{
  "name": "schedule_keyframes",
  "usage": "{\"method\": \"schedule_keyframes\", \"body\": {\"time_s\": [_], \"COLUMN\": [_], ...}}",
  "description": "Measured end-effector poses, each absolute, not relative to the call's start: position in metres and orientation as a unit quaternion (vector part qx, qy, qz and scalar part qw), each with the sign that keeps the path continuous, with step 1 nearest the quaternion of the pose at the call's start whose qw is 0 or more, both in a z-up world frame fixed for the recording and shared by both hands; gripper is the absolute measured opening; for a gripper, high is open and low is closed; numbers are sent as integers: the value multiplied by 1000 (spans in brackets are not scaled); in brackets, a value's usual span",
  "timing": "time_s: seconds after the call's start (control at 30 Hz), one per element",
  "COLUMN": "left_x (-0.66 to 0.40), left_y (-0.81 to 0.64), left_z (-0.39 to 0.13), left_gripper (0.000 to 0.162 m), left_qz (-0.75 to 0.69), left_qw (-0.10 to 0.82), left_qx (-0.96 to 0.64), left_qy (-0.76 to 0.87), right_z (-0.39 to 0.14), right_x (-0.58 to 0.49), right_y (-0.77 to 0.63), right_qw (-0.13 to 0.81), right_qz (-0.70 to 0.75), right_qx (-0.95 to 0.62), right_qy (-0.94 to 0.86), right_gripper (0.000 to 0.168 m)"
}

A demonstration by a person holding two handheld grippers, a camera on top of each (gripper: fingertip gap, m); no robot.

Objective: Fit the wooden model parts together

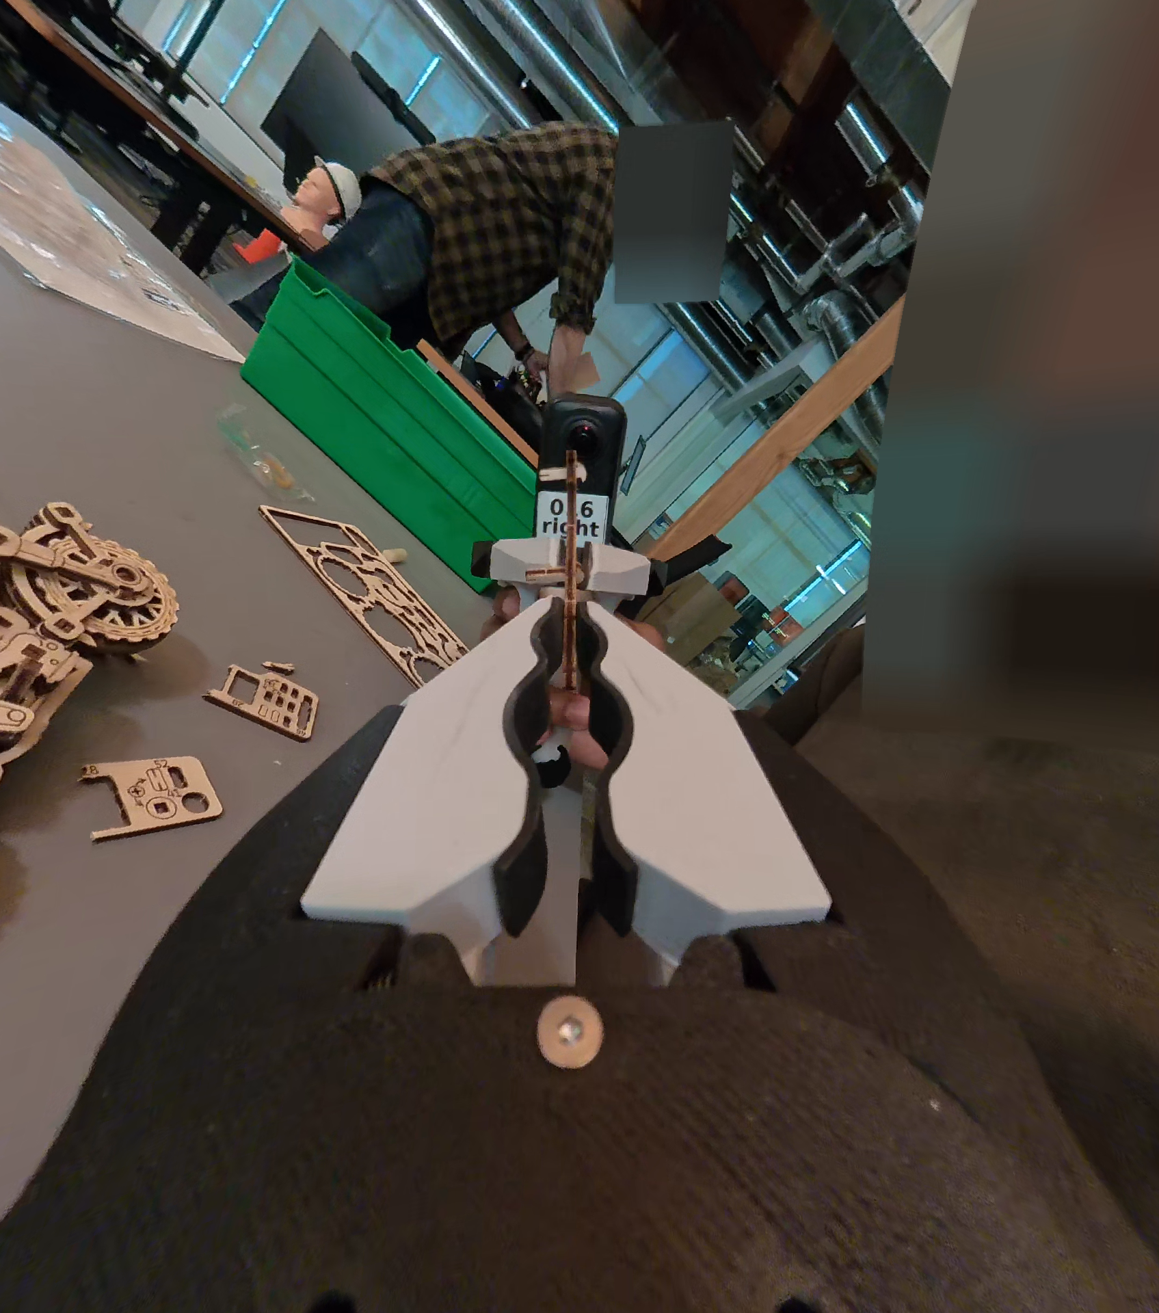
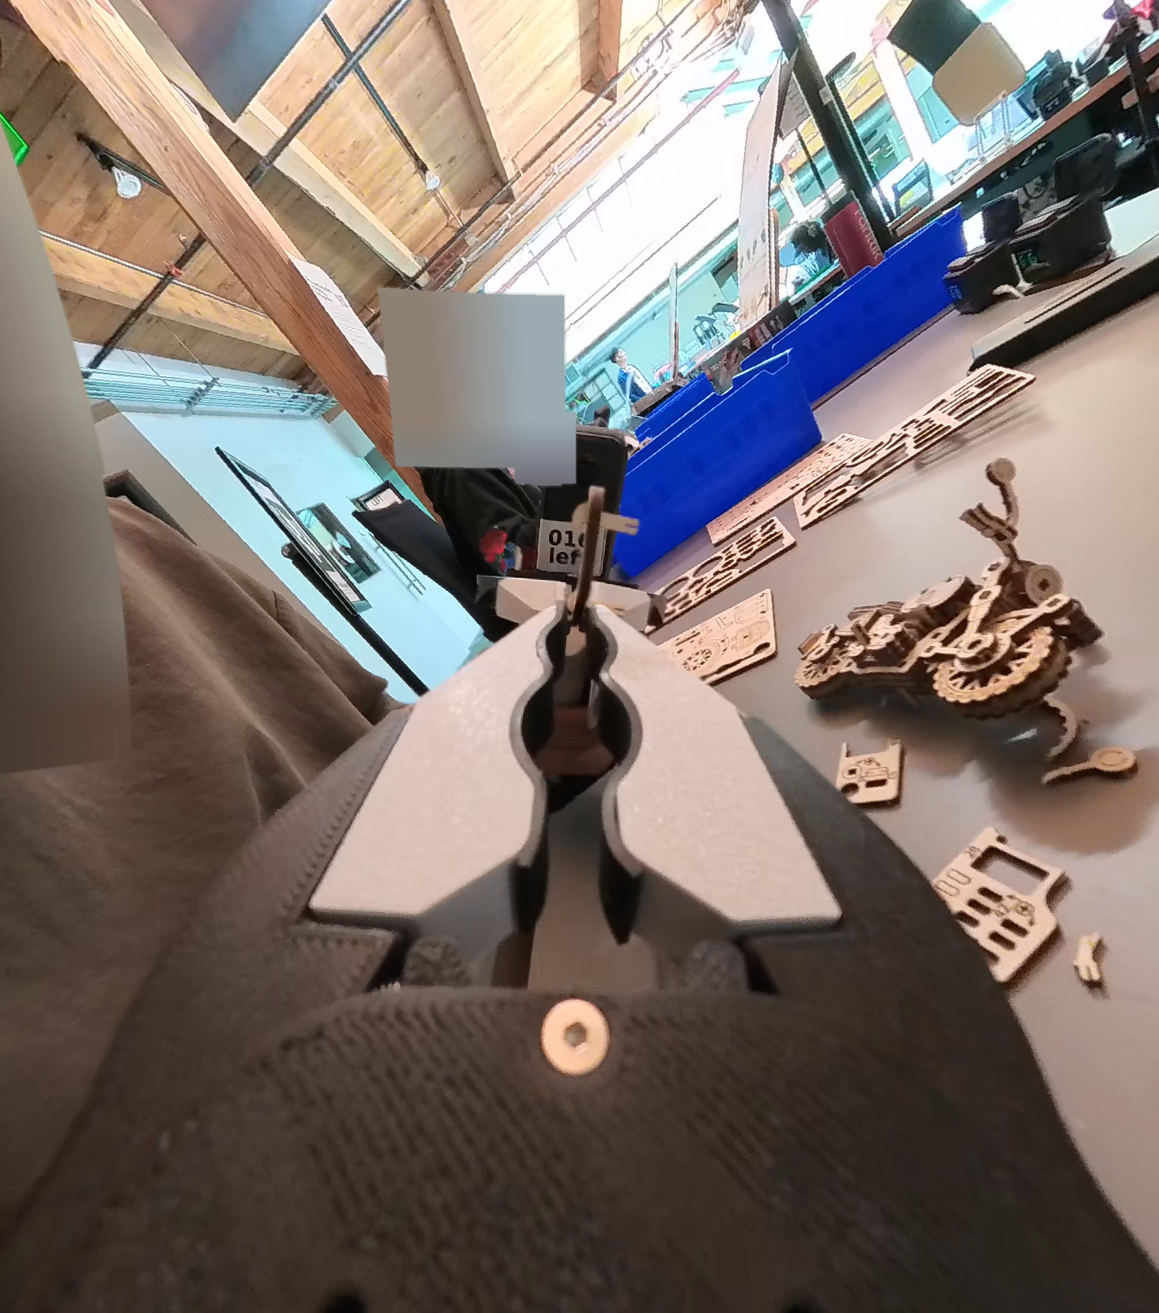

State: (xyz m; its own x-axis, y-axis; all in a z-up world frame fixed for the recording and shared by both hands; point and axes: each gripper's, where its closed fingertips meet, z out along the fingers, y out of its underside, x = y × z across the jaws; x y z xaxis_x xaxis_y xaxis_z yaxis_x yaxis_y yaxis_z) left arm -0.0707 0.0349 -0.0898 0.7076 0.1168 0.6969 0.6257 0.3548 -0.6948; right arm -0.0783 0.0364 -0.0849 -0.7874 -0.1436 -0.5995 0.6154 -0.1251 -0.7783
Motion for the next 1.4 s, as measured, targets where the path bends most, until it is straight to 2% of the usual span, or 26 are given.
{"method": "schedule_keyframes", "body": {"time_s": [0.07,0.23,0.8,1.03,1.1,1.4], "left_x": [-72,-77,-73,-73,-73,-77], "left_y": [33,29,39,40,40,36], "left_z": [-89,-90,-99,-101,-101,-103], "left_gripper": [0,0,0,0,0,0], "left_qz": [-173,-182,-139,-124,-122,-128], "left_qw": [752,752,729,724,724,721], "left_qx": [-533,-519,-572,-581,-583,-577], "left_qy": [-347,-363,-350,-350,-349,-362], "right_z": [-83,-76,-74,-76,-75,-79], "right_x": [-82,-95,-106,-106,-108,-107], "right_y": [39,52,64,65,66,62], "right_qw": [265,247,219,227,228,229], "right_qz": [-729,-748,-755,-752,-754,-743], "right_qx": [204,215,226,223,227,217], "right_qy": [597,577,576,578,572,590], "right_gripper": [11,13,3,4,8,5]}}
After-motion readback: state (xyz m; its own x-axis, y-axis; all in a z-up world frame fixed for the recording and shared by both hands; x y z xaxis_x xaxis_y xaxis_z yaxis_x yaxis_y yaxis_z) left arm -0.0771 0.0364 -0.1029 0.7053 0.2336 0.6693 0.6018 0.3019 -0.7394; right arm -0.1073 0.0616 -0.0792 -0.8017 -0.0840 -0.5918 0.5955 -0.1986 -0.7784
